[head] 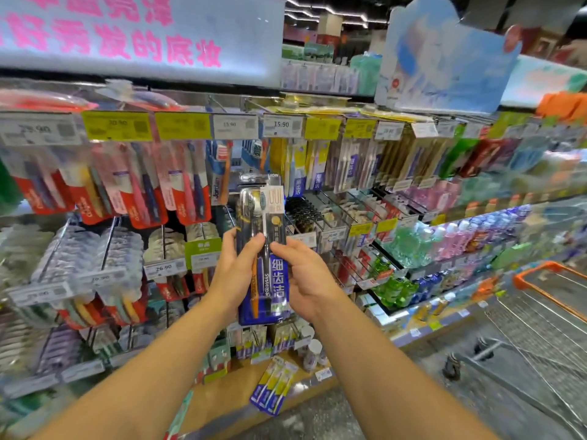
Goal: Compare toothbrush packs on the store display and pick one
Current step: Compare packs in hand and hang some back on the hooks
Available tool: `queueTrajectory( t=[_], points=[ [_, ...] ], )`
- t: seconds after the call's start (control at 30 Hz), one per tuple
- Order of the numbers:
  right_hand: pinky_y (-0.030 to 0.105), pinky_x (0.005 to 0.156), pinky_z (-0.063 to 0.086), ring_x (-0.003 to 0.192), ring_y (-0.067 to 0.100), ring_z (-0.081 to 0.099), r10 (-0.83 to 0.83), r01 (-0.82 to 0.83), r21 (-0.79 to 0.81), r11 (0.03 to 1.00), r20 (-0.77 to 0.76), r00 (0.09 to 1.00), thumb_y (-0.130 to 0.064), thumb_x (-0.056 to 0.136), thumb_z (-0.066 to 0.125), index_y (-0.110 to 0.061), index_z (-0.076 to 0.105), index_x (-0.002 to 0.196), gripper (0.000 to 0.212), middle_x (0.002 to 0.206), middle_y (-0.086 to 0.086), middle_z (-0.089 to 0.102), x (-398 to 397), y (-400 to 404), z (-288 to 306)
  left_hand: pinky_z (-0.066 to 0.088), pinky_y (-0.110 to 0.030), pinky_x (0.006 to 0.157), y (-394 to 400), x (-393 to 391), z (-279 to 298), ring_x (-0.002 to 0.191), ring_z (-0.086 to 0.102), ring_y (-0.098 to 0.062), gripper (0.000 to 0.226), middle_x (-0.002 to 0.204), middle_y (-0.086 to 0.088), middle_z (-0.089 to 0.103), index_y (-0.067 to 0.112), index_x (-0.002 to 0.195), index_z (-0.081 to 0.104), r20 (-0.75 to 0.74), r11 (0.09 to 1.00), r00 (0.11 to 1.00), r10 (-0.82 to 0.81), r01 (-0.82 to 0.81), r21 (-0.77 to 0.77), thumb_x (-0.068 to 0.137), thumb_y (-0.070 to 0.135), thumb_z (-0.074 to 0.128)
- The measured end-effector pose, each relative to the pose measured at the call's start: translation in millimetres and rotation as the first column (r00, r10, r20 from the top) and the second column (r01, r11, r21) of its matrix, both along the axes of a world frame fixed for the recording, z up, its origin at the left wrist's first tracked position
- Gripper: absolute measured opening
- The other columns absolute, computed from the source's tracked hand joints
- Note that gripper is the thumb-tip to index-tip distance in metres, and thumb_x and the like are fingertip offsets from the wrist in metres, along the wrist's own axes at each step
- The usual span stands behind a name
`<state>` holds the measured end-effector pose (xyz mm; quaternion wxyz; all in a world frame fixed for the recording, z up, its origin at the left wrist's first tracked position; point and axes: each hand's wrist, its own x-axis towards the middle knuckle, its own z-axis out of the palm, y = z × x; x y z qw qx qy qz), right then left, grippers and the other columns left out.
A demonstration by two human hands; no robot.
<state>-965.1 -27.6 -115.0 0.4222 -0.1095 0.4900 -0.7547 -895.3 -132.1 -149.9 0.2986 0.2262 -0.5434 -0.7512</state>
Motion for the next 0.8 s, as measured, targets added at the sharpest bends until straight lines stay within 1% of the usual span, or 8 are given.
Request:
queueTrajectory(
  t=[0.1, 0.23, 0.4, 0.5, 0.57, 0.63, 0.7, 0.8],
  points=[
    [0.045, 0.085, 0.061, 0.081, 0.025, 0.075, 0.021, -0.021, -0.001, 1.000, -0.008, 1.000, -0.006, 0.099, 0.064, -0.003, 0.067, 0.118, 0.020, 0.099, 0.018, 0.076, -9, 4, -3, 0.062, -0.044, 0.077, 3, -8, -7, 0.088, 0.079, -0.026, 0.060, 0.096, -0.003, 0.081, 0.029, 0.148, 0.037, -0.009, 1.000, 1.000, 0.026, -0.026, -0.007, 0.097, 0.043, 0.065],
    [0.043, 0.079, 0.063, 0.079, 0.025, 0.075, 0.049, -0.049, -0.005, 0.999, 0.010, 0.999, -0.004, 0.097, 0.066, -0.003, 0.067, 0.112, 0.015, 0.094, 0.017, 0.077, -23, 12, -4, 0.062, -0.041, 0.073, 14, -17, -5, 0.087, 0.079, -0.025, 0.053, 0.098, -0.005, 0.081, 0.027, 0.144, 0.042, -0.044, 0.999, 0.998, 0.045, -0.045, -0.010, 0.098, 0.040, 0.065],
    [0.050, 0.087, 0.061, 0.085, 0.029, 0.074, 0.110, -0.110, -0.024, 0.994, 0.014, 0.994, -0.003, 0.095, 0.069, 0.001, 0.061, 0.128, 0.035, 0.103, 0.020, 0.076, -47, 22, -4, 0.061, -0.050, 0.084, 30, -28, -2, 0.092, 0.078, -0.030, 0.064, 0.106, -0.009, 0.079, 0.033, 0.147, 0.040, -0.022, 0.996, 0.996, 0.088, -0.087, 0.017, 0.092, 0.050, 0.068],
    [0.055, 0.095, 0.057, 0.082, 0.028, 0.073, 0.127, -0.125, -0.045, 0.991, 0.056, 0.990, -0.004, 0.095, 0.068, -0.001, 0.059, 0.128, 0.034, 0.093, 0.017, 0.076, -60, 28, -7, 0.060, -0.045, 0.082, 45, -36, 1, 0.090, 0.075, -0.024, 0.034, 0.110, -0.006, 0.072, 0.029, 0.130, 0.050, -0.056, 0.990, 0.991, 0.125, -0.121, 0.073, 0.102, 0.047, 0.056],
    [0.054, 0.091, 0.058, 0.078, 0.027, 0.072, 0.153, -0.149, -0.052, 0.987, 0.073, 0.986, -0.004, 0.096, 0.068, -0.001, 0.059, 0.126, 0.031, 0.089, 0.015, 0.075, -68, 34, -9, 0.057, -0.042, 0.081, 52, -44, -1, 0.090, 0.073, -0.022, 0.047, 0.121, -0.012, 0.067, 0.016, 0.142, 0.045, -0.058, 0.983, 0.987, 0.150, -0.143, 0.116, 0.105, 0.043, 0.052],
    [0.051, 0.085, 0.059, 0.076, 0.027, 0.071, 0.174, -0.170, -0.048, 0.984, 0.088, 0.981, -0.005, 0.097, 0.066, -0.004, 0.059, 0.120, 0.025, 0.089, 0.015, 0.074, -76, 41, -9, 0.056, -0.044, 0.084, 61, -53, -2, 0.088, 0.072, -0.025, 0.048, 0.116, -0.015, 0.068, 0.013, 0.147, 0.043, -0.082, 0.975, 0.981, 0.177, -0.163, 0.152, 0.107, 0.039, 0.049],
    [0.051, 0.086, 0.058, 0.079, 0.028, 0.071, 0.184, -0.180, -0.052, 0.982, 0.096, 0.978, -0.005, 0.097, 0.066, -0.005, 0.059, 0.119, 0.023, 0.096, 0.018, 0.072, -84, 49, -10, 0.053, -0.047, 0.087, 70, -62, -6, 0.090, 0.069, -0.031, 0.040, 0.110, -0.017, 0.068, 0.011, 0.139, 0.050, -0.078, 0.966, 0.976, 0.201, -0.184, 0.181, 0.108, 0.037, 0.046],
    [0.050, 0.086, 0.058, 0.079, 0.028, 0.071, 0.182, -0.178, -0.054, 0.983, 0.100, 0.978, -0.004, 0.098, 0.063, -0.005, 0.063, 0.116, 0.017, 0.095, 0.018, 0.072, -94, 60, -11, 0.052, -0.050, 0.091, 85, -72, -6, 0.096, 0.067, -0.035, 0.029, 0.108, -0.020, 0.069, 0.016, 0.123, 0.060, -0.064, 0.969, 0.979, 0.192, -0.179, 0.172, 0.108, 0.037, 0.045]
  ],
)
